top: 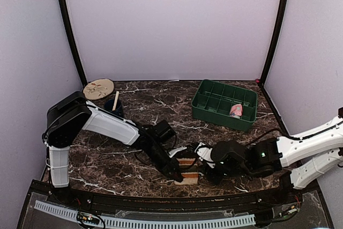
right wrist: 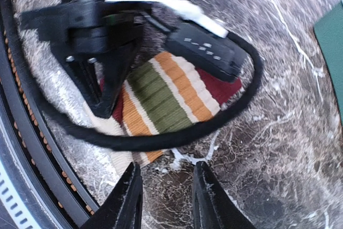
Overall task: Roll the socks
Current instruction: Roll the sock at the center of the board.
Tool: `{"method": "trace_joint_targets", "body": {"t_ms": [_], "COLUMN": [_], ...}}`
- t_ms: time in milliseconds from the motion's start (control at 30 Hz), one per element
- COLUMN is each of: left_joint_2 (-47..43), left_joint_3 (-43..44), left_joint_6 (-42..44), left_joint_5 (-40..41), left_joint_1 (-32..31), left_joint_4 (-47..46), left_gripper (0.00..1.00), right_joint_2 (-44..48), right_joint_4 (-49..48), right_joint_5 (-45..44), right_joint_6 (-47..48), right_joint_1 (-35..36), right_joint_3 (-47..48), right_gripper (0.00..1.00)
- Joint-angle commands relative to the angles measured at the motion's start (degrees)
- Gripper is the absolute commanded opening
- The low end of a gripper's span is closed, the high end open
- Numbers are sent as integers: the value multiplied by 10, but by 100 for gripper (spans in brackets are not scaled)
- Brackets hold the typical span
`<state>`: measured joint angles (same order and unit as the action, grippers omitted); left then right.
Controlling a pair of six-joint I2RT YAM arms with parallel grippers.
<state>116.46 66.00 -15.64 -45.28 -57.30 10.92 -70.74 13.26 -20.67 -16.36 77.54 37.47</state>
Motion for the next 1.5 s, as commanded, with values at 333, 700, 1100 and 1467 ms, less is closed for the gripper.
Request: {"method": "trace_joint_targets", "body": {"t_ms": [333,700,1100,1467], "left_joint_2": [70,82,87,94], "left_joint_3": [5,18,25,35], "left_joint_6": [36,54,58,61], "left_joint_5": [-18,-31,-46,-58], "left_joint_1": [38,39,40,44], "left_joint_4": [147,175,183,192], "left_gripper": [0,0,0,0], "right_joint_2": [-120,-223,-251,-254], "right_joint_4": [30,23,6,-14], "right_joint_5": [-53,-81,-80,-70], "right_joint_6": [113,174,211,256], "right_joint_1": [117,125,108,106], "right_joint_3": [76,120,110,89], "right_gripper": [34,46,41,32]}}
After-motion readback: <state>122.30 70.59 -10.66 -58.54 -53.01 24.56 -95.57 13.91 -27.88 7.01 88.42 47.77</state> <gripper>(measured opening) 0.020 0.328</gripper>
